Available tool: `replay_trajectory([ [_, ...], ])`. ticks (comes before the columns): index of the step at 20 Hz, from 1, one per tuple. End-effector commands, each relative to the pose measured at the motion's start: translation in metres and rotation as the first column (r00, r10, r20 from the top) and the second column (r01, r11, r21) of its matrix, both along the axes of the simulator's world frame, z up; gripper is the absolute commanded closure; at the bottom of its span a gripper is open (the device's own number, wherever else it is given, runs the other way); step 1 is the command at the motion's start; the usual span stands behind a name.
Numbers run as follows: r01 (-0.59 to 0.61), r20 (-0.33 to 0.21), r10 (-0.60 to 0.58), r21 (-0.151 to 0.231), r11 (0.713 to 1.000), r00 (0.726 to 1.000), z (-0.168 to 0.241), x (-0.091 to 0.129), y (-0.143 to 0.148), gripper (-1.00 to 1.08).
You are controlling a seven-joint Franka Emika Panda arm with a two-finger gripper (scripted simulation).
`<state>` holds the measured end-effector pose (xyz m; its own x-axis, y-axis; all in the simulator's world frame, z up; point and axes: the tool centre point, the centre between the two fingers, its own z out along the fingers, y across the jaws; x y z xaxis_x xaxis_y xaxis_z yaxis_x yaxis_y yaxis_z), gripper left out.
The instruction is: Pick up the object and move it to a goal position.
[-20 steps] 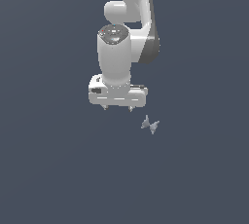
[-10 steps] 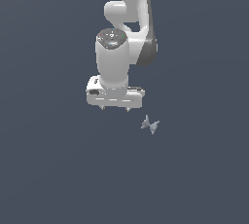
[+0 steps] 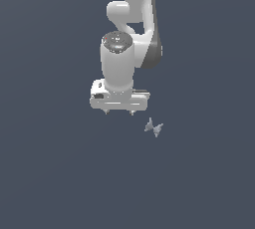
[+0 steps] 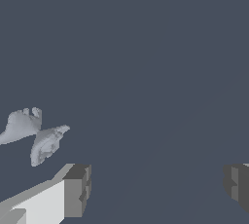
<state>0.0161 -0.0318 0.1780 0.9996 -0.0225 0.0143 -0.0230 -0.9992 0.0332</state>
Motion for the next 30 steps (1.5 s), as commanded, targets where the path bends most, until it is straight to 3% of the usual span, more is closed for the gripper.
replay_trajectory([
  [1,-0.038,-0.002,0.038,-0.001,0.999,0.999,-0.003,0.001,0.006,-0.92],
  [8,-0.208,-0.012,0.208,-0.002,0.978,0.978,-0.018,0.003,0.031,-0.92],
  [13,-0.377,-0.020,0.377,0.002,0.926,0.926,-0.032,0.004,0.057,-0.92],
  [17,-0.513,-0.024,0.513,0.008,0.858,0.858,-0.044,0.004,0.080,-0.92],
  [22,-0.663,-0.025,0.664,0.017,0.748,0.748,-0.059,0.002,0.109,-0.92],
  [30,-0.809,-0.019,0.809,0.029,0.588,0.587,-0.075,-0.002,0.143,-0.92],
])
